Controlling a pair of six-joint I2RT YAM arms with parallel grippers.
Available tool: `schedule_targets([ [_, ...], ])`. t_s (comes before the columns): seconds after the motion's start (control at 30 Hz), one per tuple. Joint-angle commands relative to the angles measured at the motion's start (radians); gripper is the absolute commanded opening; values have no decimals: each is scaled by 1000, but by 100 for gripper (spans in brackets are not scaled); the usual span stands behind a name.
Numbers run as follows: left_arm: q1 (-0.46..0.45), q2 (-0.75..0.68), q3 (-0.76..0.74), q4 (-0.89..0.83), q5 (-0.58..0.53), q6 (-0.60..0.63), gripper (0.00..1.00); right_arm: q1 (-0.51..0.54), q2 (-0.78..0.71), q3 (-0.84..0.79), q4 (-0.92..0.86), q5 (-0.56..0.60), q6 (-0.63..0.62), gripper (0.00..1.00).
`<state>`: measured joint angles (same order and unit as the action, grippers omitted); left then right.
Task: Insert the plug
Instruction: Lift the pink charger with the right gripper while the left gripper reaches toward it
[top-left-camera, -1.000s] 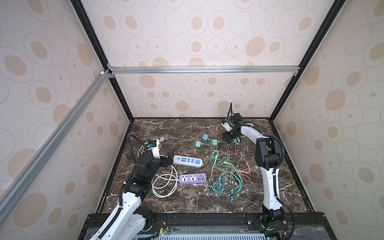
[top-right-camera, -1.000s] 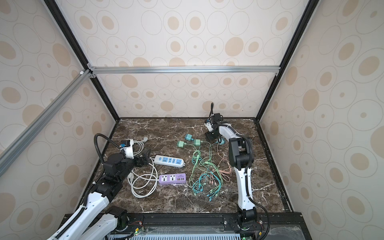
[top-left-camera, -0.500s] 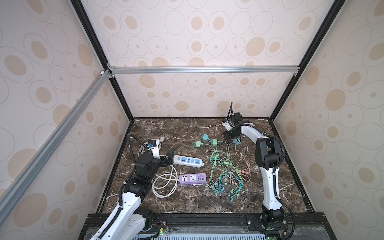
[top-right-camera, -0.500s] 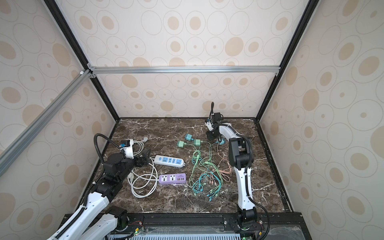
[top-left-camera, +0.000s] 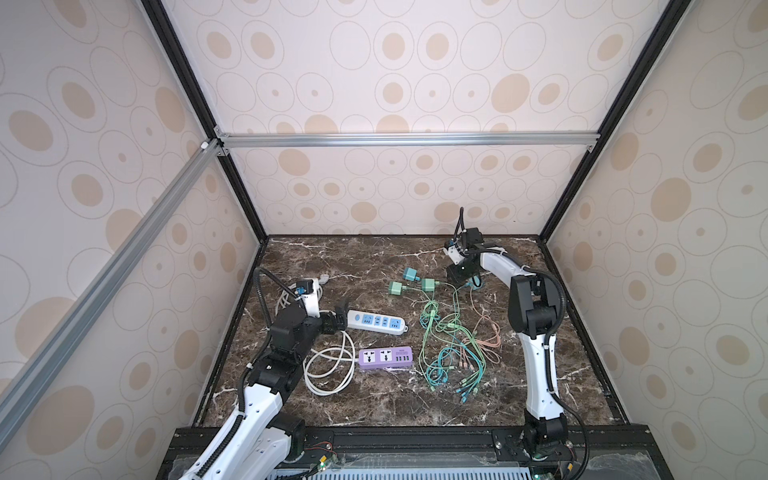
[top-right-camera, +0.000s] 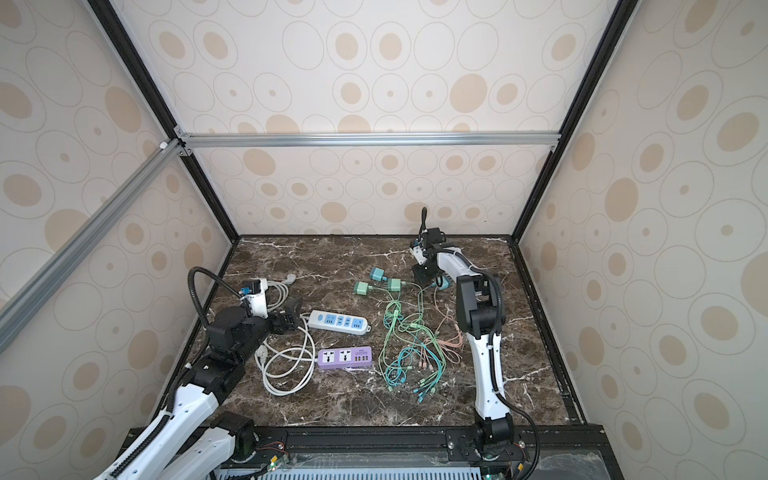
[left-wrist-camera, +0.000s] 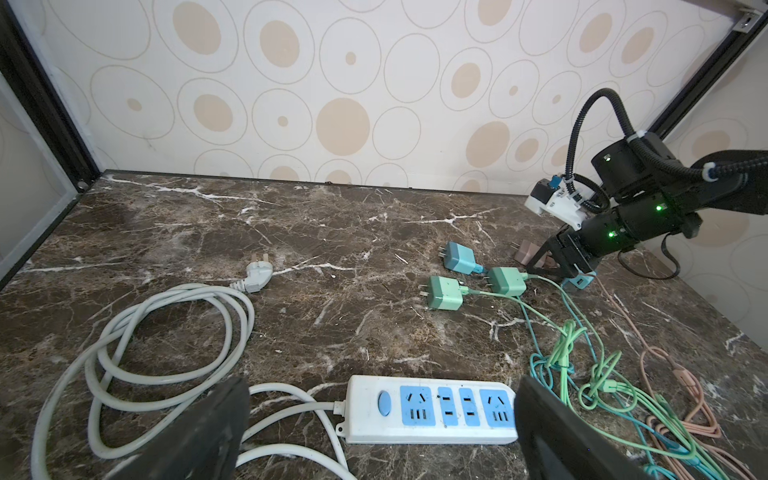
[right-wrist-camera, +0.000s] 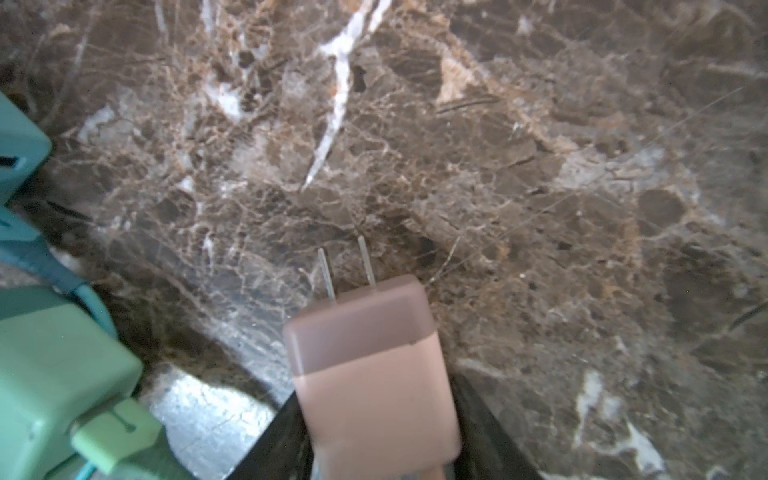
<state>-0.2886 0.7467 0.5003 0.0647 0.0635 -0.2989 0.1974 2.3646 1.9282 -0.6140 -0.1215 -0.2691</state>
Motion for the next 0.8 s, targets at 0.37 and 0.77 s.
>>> schedule_targets([
  [0.37, -6, 54, 82, -50, 32, -44, 99, 2, -188, -134, 85, 34, 22, 34],
  [0.77, -5, 65, 93, -48, 63, -75, 99, 9, -562, -310, 186, 72, 47, 30],
])
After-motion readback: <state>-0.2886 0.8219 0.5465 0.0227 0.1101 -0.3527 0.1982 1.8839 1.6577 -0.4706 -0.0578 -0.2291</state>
